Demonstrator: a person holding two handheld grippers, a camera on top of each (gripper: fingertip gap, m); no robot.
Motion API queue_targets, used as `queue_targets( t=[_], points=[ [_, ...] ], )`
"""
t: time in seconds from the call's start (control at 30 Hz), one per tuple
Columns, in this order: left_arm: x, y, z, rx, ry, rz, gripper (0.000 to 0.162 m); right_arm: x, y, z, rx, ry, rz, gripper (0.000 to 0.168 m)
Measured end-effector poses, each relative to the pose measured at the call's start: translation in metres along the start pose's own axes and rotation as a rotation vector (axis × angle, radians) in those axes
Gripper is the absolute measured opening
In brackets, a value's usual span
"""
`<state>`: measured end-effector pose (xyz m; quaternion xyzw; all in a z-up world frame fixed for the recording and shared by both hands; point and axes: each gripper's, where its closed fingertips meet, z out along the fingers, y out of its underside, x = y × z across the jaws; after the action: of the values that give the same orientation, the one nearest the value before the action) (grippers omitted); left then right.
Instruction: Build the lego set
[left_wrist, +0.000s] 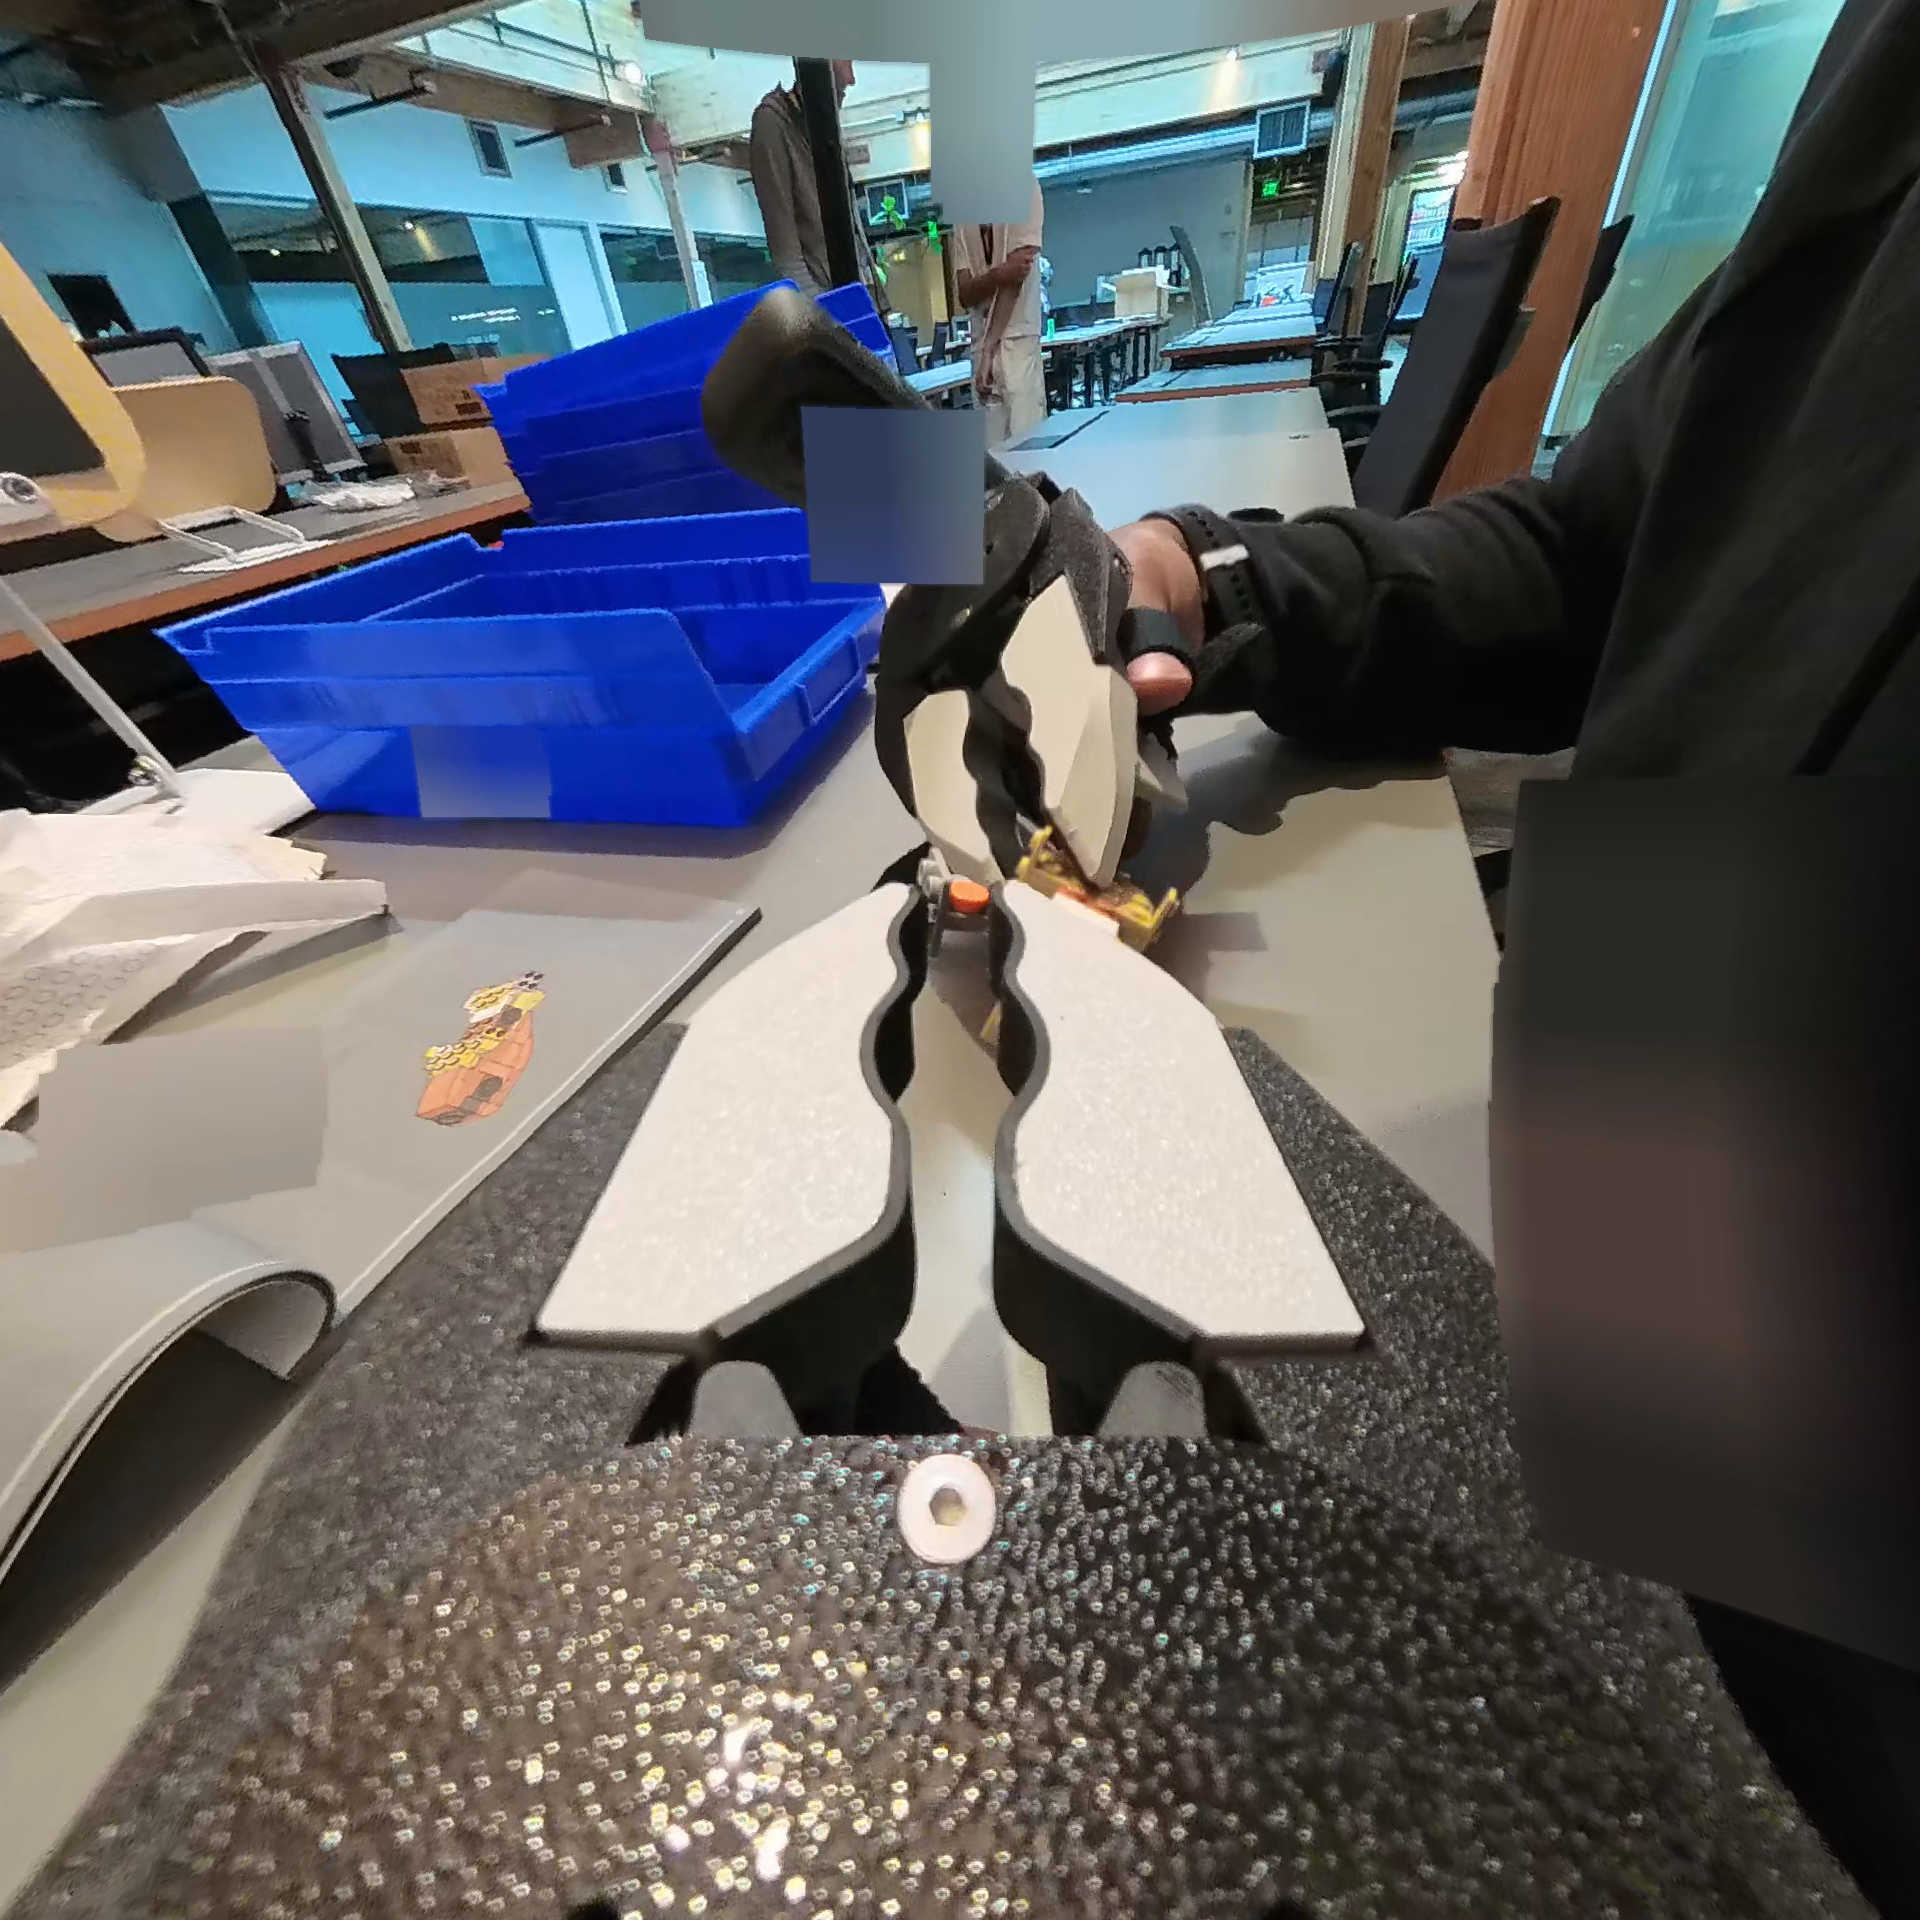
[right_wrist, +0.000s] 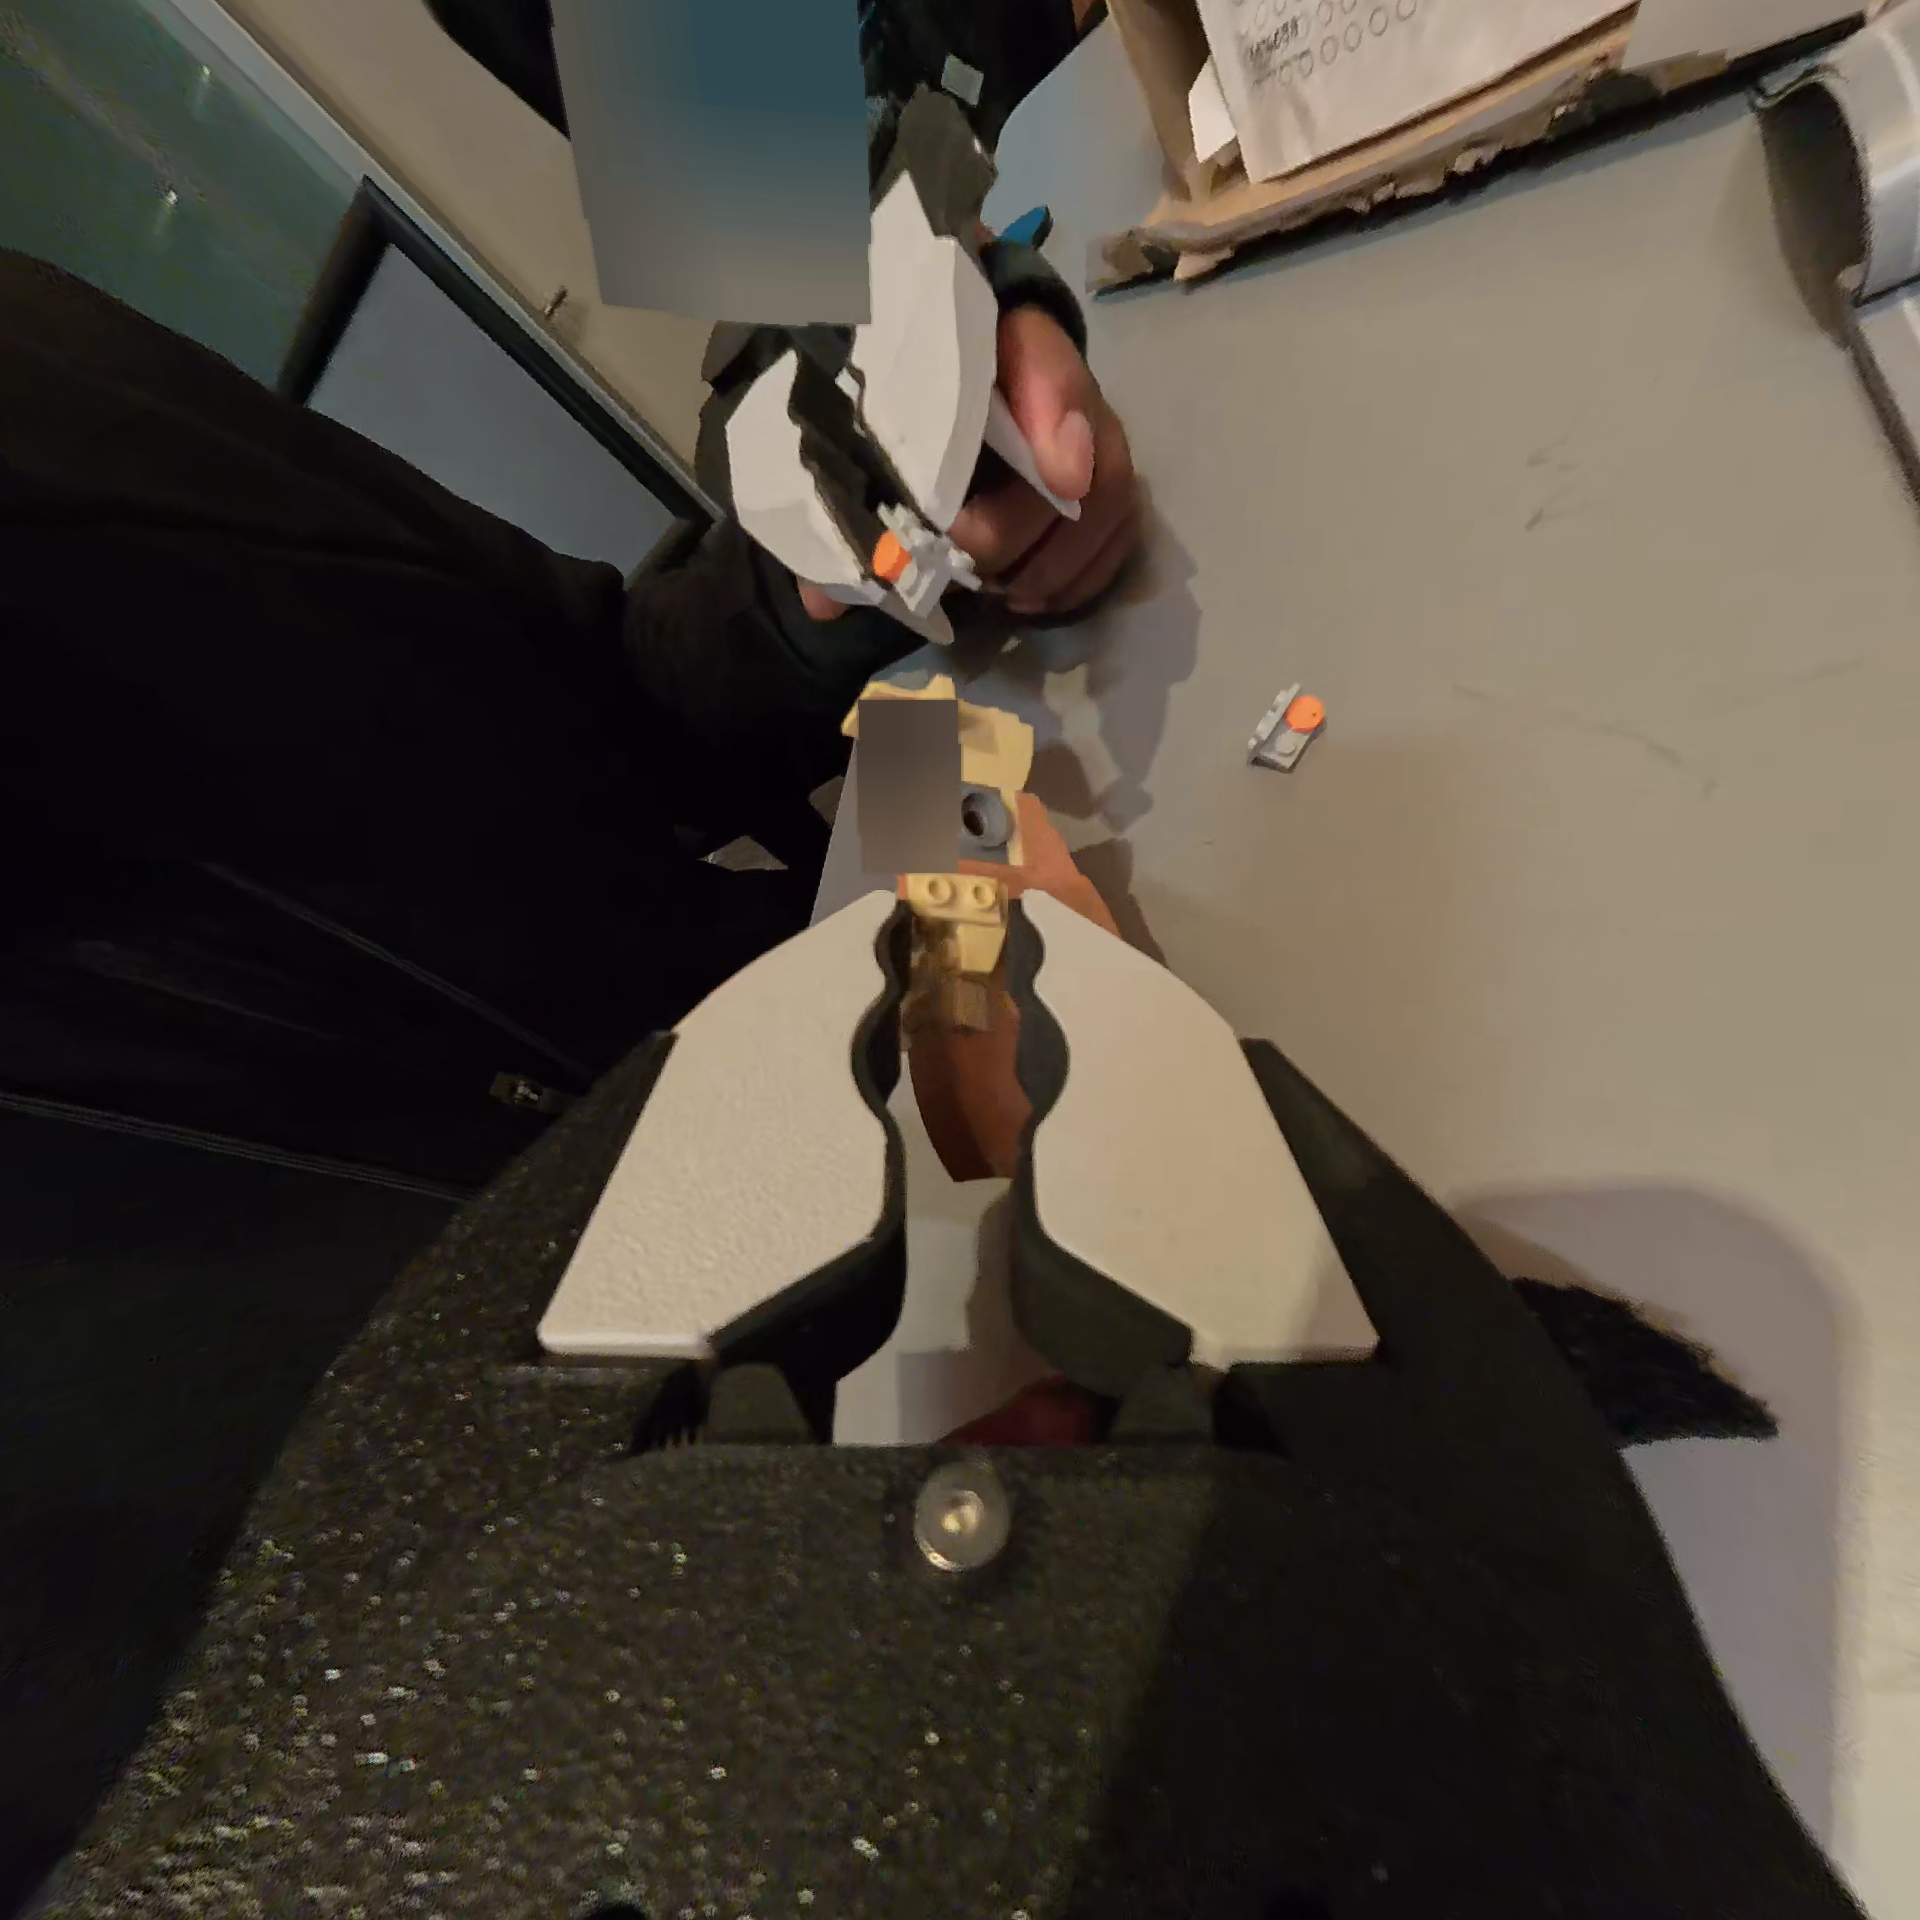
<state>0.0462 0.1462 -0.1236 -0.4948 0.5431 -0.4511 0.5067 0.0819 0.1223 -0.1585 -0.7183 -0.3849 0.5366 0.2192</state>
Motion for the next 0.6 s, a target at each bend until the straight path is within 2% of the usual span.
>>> queue_targets(
  t=[0.3,0.6],
  points=[
    [-0.015,0.001,0.006,0.006,0.008,-0.053,0.01,0.022,0.006,-0.001,-0.023,0.091,0.06,0.017],
    [-0.02,0.005,0.007,-0.022,0.004,-0.058,0.01,0.03,0.007,-0.001,-0.043,0.081,0.125,0.017]
  ],
)
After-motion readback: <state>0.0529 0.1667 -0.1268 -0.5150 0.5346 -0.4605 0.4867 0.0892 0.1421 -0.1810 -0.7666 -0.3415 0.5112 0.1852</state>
